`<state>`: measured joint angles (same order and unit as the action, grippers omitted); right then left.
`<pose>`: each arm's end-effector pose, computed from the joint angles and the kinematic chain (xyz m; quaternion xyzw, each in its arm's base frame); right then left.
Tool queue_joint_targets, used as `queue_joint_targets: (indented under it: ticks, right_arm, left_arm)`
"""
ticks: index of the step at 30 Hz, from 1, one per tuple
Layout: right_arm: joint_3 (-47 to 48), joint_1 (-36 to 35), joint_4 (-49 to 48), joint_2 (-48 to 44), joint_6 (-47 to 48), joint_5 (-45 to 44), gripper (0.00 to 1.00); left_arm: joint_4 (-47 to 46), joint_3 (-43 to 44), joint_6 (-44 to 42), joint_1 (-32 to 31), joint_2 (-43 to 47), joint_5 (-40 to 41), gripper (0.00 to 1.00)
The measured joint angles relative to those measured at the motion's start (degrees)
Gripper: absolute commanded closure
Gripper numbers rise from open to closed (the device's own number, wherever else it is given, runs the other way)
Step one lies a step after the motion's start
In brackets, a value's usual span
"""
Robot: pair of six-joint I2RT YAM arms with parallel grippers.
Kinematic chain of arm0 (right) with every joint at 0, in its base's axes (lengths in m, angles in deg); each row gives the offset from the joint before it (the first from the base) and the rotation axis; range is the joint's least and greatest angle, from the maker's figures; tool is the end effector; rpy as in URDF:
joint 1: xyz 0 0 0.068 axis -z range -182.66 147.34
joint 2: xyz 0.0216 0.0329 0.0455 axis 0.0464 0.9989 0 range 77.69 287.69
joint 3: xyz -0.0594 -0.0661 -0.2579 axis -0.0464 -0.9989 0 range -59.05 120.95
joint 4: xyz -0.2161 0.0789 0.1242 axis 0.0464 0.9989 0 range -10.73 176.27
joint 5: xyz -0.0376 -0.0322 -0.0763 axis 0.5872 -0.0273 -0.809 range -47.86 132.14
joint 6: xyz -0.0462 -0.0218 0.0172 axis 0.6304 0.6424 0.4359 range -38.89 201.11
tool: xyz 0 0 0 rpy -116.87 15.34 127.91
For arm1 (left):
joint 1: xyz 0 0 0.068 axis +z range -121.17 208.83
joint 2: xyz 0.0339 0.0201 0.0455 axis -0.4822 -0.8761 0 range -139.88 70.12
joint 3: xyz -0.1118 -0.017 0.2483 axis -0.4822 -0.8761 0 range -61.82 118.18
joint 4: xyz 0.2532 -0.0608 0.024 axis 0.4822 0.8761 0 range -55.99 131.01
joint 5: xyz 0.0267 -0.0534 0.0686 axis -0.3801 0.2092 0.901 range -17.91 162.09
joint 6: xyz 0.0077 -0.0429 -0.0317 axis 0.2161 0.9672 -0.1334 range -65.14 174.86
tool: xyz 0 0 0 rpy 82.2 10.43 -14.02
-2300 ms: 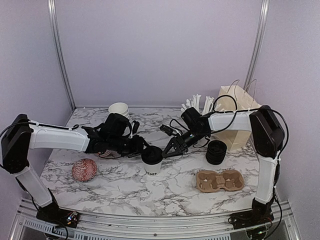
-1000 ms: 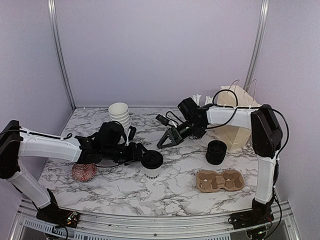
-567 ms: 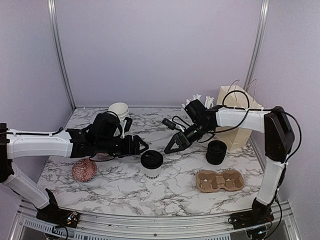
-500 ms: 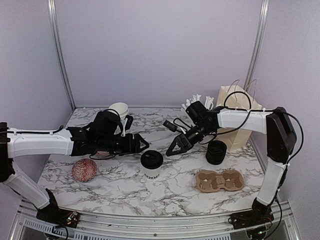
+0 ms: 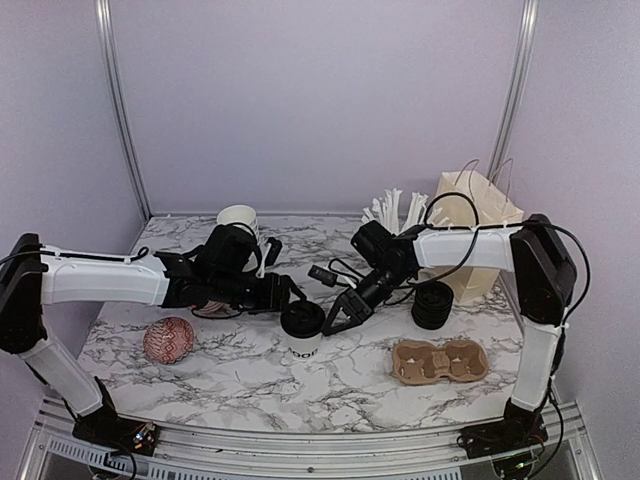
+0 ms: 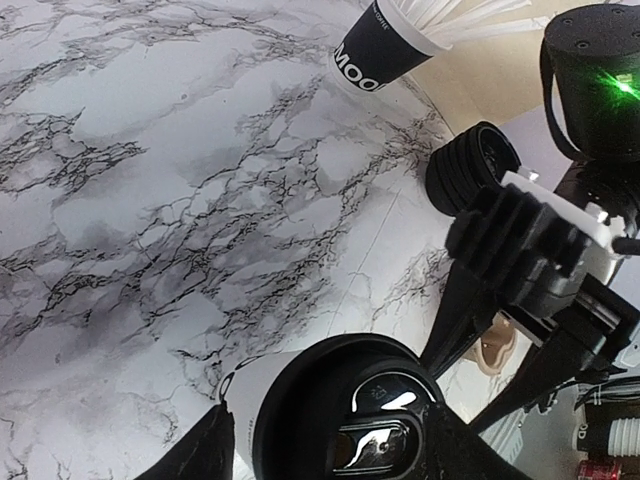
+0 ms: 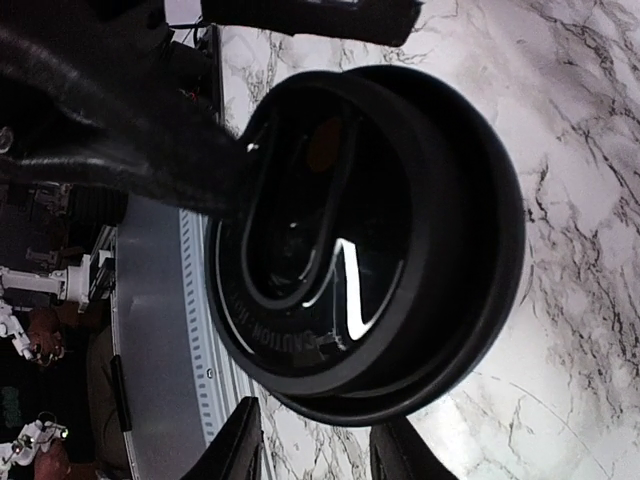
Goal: Pack the takeout coffee
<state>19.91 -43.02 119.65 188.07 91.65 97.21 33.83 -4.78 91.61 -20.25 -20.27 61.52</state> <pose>0.2721 0.2695 0.1947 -0.4423 0.7592 0.4772 0.0181 0.2249 -0.2693 0.2333 0.1376 0.8660 -0.3820 0.2919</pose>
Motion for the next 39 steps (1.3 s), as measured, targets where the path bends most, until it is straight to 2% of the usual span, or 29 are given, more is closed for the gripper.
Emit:
queue_joint_targets:
  ticks: [9, 21, 31, 39]
  right_arm:
    - [7.21, 2.45, 0.74, 5.03, -1.55, 0.42, 0.70]
    - [9.92, 5.84, 0.55, 6.47, -3.10, 1.44, 0.65]
    - [7.13, 4.57, 0.13, 5.84, -4.81, 2.43, 0.62]
    - [7.50, 3.87, -0.07, 6.34, -6.25, 4.20, 0.61]
  left_arm:
    - [-1.75, -7.08, 2.75, -0.04, 4.37, -1.64, 0.37]
    - [-1.81, -9.40, 5.11, -0.81, 9.05, 0.02, 0.32]
    - [-2.16, -7.52, 7.17, 0.66, 7.13, 3.52, 0.48]
    - [-3.56, -7.37, 8.07, 0.79, 3.91, 2.38, 0.54]
